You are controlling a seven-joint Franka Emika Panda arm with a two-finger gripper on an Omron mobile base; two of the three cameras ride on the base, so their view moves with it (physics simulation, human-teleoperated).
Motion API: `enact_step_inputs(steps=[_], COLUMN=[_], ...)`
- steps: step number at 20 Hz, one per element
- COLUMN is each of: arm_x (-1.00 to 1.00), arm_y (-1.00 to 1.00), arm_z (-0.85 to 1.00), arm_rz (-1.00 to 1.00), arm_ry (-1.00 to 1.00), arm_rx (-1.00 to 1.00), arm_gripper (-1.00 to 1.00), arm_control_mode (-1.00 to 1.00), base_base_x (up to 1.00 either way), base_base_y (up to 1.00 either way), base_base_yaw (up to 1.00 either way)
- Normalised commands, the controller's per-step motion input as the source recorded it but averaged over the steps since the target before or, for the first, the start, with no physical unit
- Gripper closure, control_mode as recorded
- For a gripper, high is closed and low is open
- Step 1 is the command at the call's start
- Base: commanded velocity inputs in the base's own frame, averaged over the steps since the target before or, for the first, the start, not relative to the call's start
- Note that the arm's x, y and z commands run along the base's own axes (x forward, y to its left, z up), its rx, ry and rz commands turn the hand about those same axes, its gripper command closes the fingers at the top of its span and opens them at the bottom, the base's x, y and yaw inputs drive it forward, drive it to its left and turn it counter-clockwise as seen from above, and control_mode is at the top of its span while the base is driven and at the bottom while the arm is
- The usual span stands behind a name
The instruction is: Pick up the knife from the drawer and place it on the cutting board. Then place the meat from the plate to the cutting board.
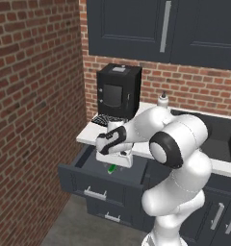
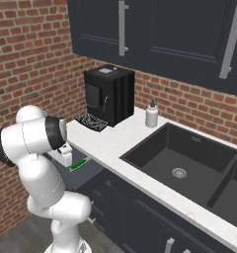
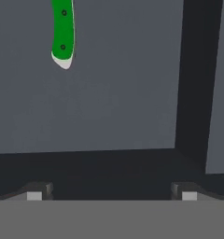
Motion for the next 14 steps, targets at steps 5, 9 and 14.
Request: enact_step_inputs(steps=[5, 9, 14], arm_x=[0.0, 0.0, 0.0], arm_y=[0.0, 0.0, 0.02], arm_z=[-0.38, -0.21, -0.13], arm_rz=[0.0, 0.0, 0.0], arm_ry=[0.0, 0.03, 0.04], arm_rx=[0.0, 0.0, 0.0], arm_gripper=[-1.0, -1.0, -1.0], arm_control_mode=[-1.0, -1.0, -1.0], base_base_x=[0.0, 0.0, 0.0], base_base_y=[0.0, 0.0, 0.0], base_base_yaw=[0.0, 0.0, 0.0])
